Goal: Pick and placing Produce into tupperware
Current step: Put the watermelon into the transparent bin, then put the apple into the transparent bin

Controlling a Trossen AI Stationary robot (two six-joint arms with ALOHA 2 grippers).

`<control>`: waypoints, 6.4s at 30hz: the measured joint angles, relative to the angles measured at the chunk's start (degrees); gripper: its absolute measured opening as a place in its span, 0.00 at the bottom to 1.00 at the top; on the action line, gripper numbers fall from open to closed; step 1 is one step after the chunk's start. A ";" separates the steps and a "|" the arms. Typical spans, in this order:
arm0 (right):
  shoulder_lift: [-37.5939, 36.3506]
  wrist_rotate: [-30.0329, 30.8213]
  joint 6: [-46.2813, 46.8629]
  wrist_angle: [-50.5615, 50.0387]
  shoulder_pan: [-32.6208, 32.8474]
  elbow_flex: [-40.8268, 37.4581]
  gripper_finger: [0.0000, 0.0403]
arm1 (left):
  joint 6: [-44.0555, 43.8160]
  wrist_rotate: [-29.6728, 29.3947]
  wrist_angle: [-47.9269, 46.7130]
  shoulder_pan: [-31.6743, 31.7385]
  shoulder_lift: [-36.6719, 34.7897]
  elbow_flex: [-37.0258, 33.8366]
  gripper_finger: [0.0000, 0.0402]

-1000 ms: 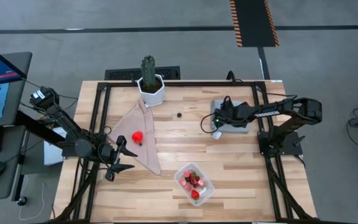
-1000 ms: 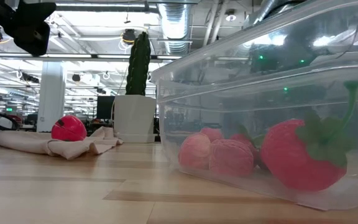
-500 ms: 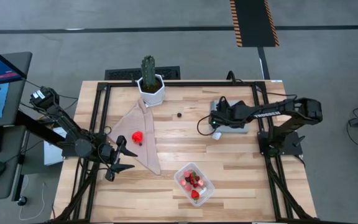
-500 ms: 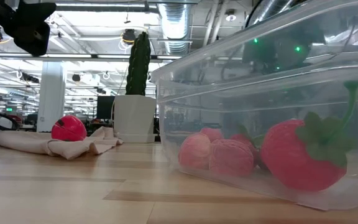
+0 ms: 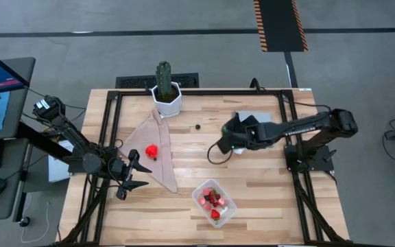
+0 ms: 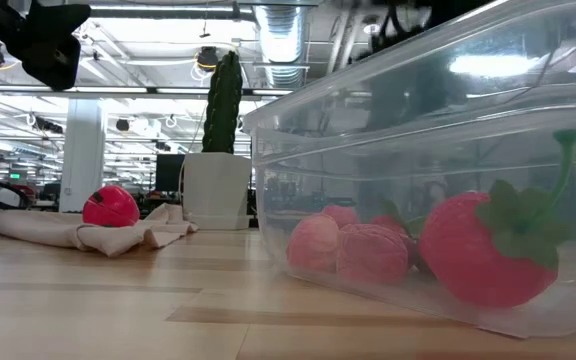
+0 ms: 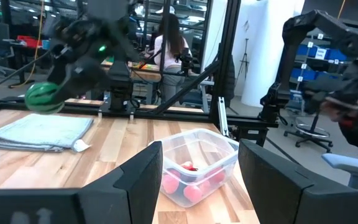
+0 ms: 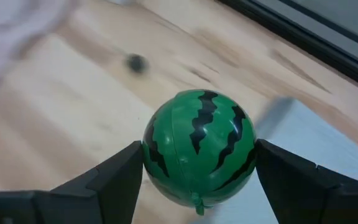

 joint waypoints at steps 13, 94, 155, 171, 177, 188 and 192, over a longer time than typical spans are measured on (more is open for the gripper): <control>-0.02 -1.53 -0.07 6.02 16.12 6.78 0.77 | 0.02 -0.74 0.02 -0.02 0.00 0.00 0.50; 8.53 -1.40 0.10 20.77 30.57 5.51 0.93 | -6.51 -10.37 -2.22 -0.02 0.00 -0.02 0.50; -35.96 14.18 49.48 -48.42 51.19 4.22 0.92 | -5.47 -36.13 -22.78 -0.63 -2.27 9.14 0.96; -35.50 12.78 49.51 -48.22 51.19 4.22 0.92 | -22.27 -25.54 -67.22 10.96 -1.84 31.93 0.96; -35.50 12.79 49.51 -48.23 51.19 4.22 0.92 | -45.67 -12.67 -100.99 19.85 -1.79 40.76 0.96; -35.50 12.81 49.51 -48.22 51.19 4.22 0.92 | -56.52 2.85 -115.44 36.49 -0.91 44.06 0.96; -35.50 12.79 49.51 -48.22 51.19 4.22 0.92 | -55.87 14.19 -115.39 42.55 2.62 44.06 0.96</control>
